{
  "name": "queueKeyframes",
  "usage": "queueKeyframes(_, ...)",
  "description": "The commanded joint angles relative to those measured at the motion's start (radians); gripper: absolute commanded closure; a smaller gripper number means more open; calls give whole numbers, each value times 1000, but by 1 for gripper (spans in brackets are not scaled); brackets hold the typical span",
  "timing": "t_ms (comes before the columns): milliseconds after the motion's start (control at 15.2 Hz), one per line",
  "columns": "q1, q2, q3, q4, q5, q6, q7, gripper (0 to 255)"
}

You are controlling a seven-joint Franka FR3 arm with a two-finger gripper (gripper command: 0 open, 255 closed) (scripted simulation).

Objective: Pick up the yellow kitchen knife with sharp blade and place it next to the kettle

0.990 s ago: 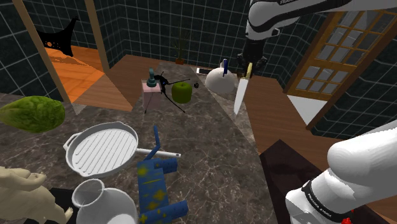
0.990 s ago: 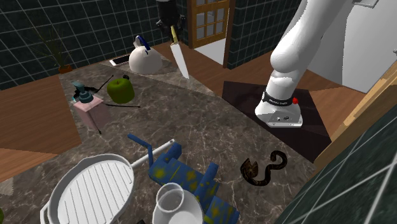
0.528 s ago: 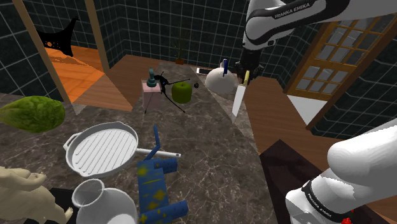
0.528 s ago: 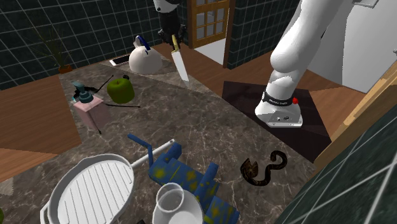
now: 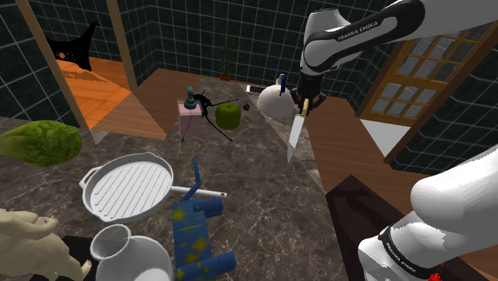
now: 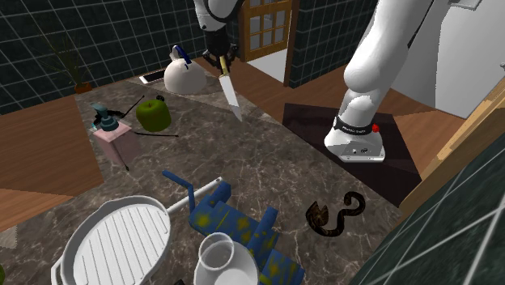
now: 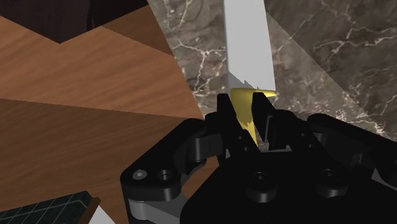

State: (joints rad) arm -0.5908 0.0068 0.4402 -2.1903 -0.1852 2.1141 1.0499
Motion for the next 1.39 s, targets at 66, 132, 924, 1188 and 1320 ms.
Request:
queueKeyframes(66,1,20,0,-19,-15,36,15,255)
queueKeyframes(132,1,28,0,-25,-20,48,21,255)
queueKeyframes(924,8,142,-12,-73,-109,189,99,255)
queueKeyframes(1188,13,185,-22,-81,-146,233,129,255)
queueKeyframes(1320,17,208,-28,-84,-165,254,145,255)
